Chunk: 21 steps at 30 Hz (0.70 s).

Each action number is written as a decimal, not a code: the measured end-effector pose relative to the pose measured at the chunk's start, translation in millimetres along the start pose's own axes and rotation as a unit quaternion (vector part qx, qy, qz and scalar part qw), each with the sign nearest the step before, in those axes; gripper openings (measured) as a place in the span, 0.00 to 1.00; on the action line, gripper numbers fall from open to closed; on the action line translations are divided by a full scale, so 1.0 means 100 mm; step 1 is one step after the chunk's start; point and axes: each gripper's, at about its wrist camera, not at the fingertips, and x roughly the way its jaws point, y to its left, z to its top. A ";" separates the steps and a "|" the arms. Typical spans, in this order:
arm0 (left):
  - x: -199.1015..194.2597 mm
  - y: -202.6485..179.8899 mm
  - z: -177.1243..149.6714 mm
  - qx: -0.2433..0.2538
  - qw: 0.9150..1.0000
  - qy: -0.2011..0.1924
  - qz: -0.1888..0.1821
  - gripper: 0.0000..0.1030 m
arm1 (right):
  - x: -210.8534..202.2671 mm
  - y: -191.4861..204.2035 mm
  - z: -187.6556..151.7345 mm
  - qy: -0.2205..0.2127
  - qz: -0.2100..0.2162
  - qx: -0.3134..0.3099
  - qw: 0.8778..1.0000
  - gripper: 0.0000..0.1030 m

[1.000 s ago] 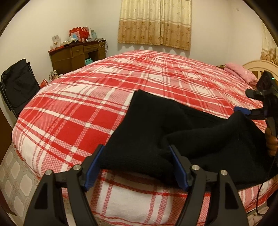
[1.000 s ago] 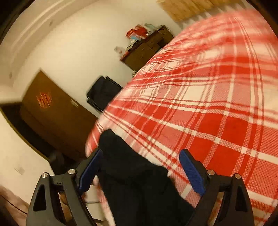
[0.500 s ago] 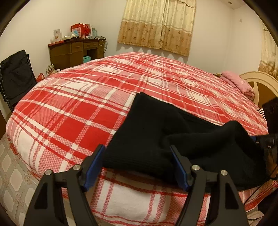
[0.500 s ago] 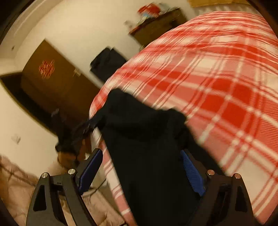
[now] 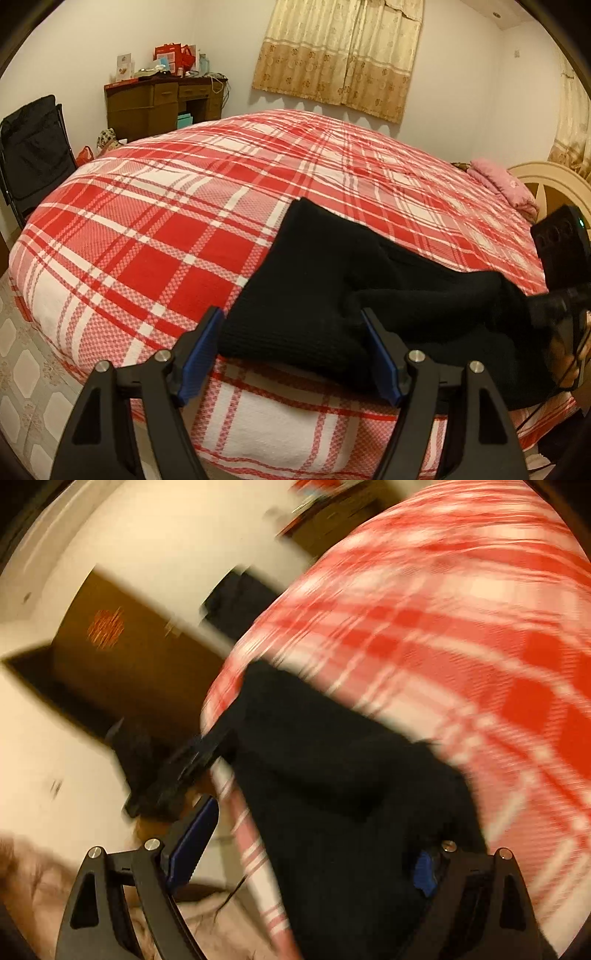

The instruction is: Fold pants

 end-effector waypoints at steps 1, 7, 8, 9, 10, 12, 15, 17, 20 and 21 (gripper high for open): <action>0.00 0.00 0.00 0.000 1.000 -0.002 0.000 0.74 | 0.00 0.00 0.01 -0.008 -0.020 -0.004 1.000 0.89; 0.03 -0.05 -0.01 0.011 1.000 0.002 0.011 0.74 | -0.03 -0.26 0.30 -0.071 -0.015 0.024 0.997 0.88; 0.03 -0.05 0.00 0.013 1.000 0.005 0.012 0.74 | -0.08 -0.24 0.34 -0.081 -0.046 0.002 0.996 0.85; 0.03 -0.05 0.00 0.014 1.000 0.006 0.011 0.74 | -0.13 -0.24 0.36 -0.092 -0.061 -0.009 0.994 0.80; 0.03 -0.05 0.00 0.015 1.000 0.007 0.011 0.76 | -0.21 -0.28 0.39 -0.106 -0.076 -0.015 0.991 0.68; 0.04 -0.06 -0.01 0.019 1.000 0.005 0.010 0.78 | -0.28 -0.36 0.40 -0.108 -0.089 -0.006 0.990 0.65; 0.07 -0.13 -0.03 0.038 0.999 0.002 0.024 0.80 | -0.20 -0.39 0.33 -0.072 -0.114 -0.023 0.991 0.66; 0.07 -0.14 -0.03 0.047 0.998 0.002 0.028 0.80 | -0.26 -0.31 0.29 -0.059 -0.143 -0.039 0.987 0.66; 0.01 -0.06 0.02 0.025 1.000 0.002 0.007 0.80 | -0.64 -0.27 0.16 -0.090 -0.254 -0.032 0.962 0.66; -0.02 -0.02 0.04 0.014 1.000 0.000 0.000 0.80 | -0.74 -0.20 0.10 -0.106 -0.304 -0.040 0.946 0.66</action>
